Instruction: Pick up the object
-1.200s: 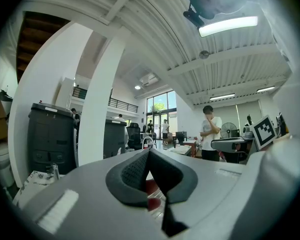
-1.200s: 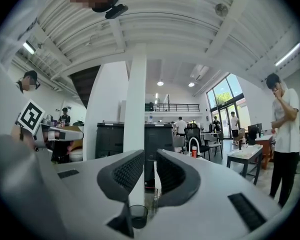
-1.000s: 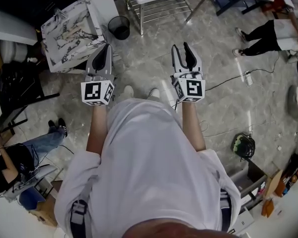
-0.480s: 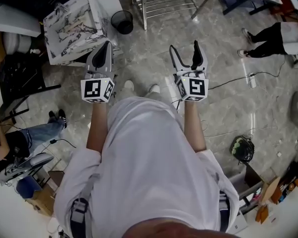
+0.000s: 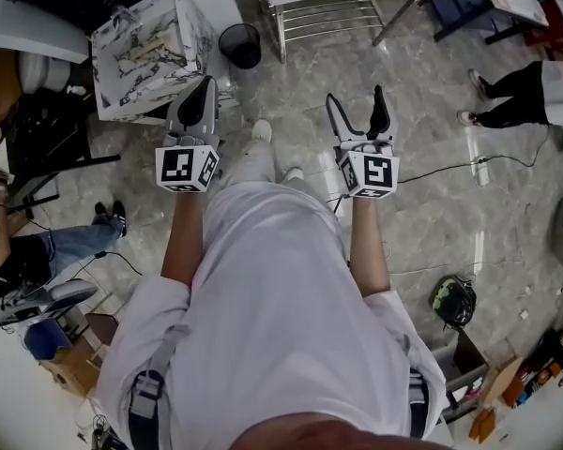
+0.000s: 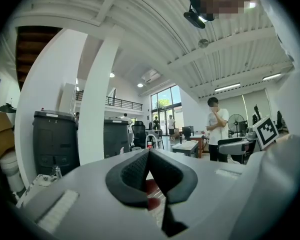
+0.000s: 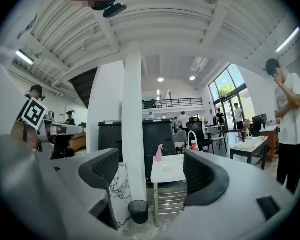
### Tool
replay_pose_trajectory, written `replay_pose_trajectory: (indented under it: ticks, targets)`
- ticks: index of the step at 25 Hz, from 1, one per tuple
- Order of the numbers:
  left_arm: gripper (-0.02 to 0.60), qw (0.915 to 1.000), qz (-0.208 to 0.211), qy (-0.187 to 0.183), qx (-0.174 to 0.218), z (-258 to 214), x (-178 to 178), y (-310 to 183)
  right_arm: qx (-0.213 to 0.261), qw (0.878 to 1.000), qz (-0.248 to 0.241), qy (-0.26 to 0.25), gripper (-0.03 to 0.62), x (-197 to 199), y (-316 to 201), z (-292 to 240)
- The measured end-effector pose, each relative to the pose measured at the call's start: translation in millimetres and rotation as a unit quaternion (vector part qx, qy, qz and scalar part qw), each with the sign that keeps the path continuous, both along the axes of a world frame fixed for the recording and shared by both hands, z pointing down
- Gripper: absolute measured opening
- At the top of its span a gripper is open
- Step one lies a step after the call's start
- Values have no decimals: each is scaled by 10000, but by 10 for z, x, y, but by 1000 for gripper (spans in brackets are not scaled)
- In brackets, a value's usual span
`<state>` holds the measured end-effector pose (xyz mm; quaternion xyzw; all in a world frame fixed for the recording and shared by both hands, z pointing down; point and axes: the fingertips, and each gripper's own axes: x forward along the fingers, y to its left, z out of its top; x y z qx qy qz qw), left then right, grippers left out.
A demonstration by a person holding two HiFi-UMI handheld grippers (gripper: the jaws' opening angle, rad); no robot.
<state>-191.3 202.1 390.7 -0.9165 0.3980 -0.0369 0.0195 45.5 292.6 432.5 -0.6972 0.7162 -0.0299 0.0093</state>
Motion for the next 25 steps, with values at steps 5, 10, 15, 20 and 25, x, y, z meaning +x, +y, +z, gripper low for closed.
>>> replay_pose_trajectory:
  ticks: [5, 10, 15, 20, 25]
  targets:
    - [0, 10000, 43, -16, 46, 31, 209, -385, -12, 10000, 4, 8, 403, 141, -297, 47]
    - [0, 9999, 106, 50, -22, 142, 423, -1048, -89, 10000, -10, 21, 402, 251, -844, 119]
    - [0, 9999, 90, 52, -50, 232, 609, -1891, -232, 9997, 36, -61, 402, 385, -1592, 167]
    - [0, 9997, 105, 106, -208, 322, 718, -2791, -477, 9987, 123, -99, 402, 547, -2437, 208]
    - [0, 9989, 268, 190, -336, 393, 824, -3591, -774, 9968, 198, 41, 402, 683, -3276, 266]
